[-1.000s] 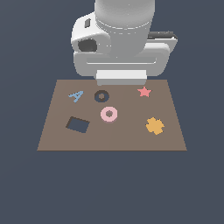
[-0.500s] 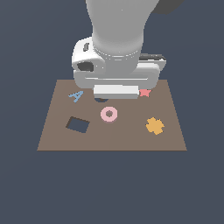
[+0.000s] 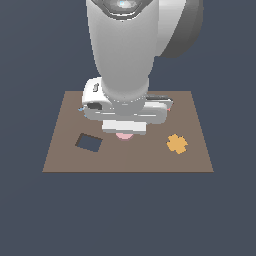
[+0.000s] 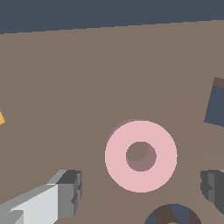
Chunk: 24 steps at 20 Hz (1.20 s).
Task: Insert a designated object into the corresponding slot on a board.
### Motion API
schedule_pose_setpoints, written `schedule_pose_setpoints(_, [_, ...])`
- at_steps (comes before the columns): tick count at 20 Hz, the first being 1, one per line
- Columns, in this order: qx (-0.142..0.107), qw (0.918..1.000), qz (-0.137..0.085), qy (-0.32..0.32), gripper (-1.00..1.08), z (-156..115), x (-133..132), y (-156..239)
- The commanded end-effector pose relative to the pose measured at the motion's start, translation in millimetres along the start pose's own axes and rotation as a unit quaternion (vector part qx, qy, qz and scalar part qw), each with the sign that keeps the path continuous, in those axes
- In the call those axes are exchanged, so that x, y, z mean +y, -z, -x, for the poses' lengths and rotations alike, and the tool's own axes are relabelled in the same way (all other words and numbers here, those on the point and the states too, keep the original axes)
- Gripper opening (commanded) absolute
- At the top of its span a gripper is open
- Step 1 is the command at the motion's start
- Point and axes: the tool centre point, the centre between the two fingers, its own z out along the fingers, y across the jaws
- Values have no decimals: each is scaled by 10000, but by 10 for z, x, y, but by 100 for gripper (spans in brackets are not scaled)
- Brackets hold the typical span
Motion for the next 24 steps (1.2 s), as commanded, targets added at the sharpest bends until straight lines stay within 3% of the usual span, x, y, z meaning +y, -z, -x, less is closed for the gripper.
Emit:
schedule_pose_setpoints(1, [25, 10000, 1, -32, 100, -47, 21, -85])
schedule_pose_setpoints(19, [39, 10000, -1, -63, 100, -92, 42, -356])
schedule_pose_setpoints(20, [39, 10000, -1, -63, -100, -92, 42, -356])
schedule_pose_setpoints(24, [39, 10000, -1, -63, -100, -92, 42, -356])
